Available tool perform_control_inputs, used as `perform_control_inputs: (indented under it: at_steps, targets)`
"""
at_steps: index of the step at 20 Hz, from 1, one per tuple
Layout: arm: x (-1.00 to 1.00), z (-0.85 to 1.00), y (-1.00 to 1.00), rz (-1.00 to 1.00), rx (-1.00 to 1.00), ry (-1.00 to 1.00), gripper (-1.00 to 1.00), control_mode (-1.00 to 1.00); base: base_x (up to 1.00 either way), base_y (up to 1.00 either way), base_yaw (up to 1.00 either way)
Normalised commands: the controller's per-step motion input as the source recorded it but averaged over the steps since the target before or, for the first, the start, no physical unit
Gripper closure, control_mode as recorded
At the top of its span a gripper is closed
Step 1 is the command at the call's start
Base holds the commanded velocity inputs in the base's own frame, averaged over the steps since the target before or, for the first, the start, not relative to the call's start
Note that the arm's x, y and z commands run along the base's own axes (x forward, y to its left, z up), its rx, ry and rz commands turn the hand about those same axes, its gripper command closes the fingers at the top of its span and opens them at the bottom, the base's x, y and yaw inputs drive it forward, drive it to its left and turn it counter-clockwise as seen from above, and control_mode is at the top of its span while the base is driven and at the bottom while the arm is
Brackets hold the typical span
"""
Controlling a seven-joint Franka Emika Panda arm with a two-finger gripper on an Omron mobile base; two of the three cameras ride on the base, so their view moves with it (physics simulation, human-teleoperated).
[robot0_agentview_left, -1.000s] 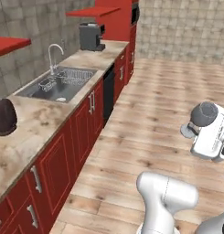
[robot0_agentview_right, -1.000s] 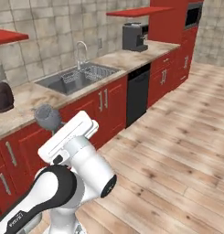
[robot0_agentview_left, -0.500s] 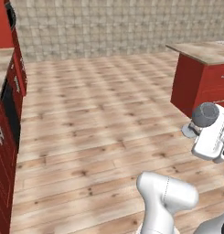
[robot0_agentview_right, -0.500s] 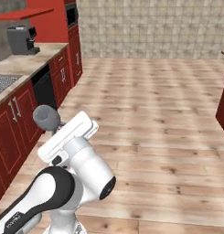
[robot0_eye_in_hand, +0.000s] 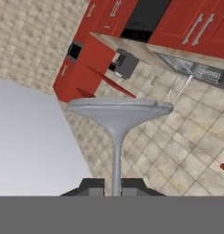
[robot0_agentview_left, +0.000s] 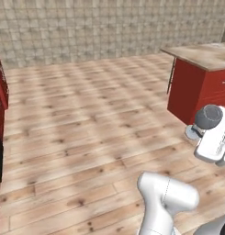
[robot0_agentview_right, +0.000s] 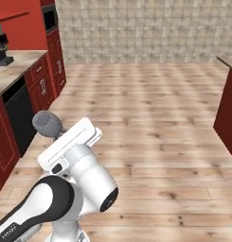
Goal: Retrieve the wine glasses from the counter and place one next to each plate.
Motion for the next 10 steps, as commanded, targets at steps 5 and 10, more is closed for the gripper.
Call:
perform_control_inputs:
  at_steps: [5, 10]
  targets:
    - [0.00, 0.00, 0.00, 0.00, 0.00, 0.00, 1.00, 1.00, 1.00, -0.01, 0.05]
    - [0.00, 0.00, 0.00, 0.00, 0.00, 0.00, 1.00, 1.00, 1.00, 0.00, 0.03]
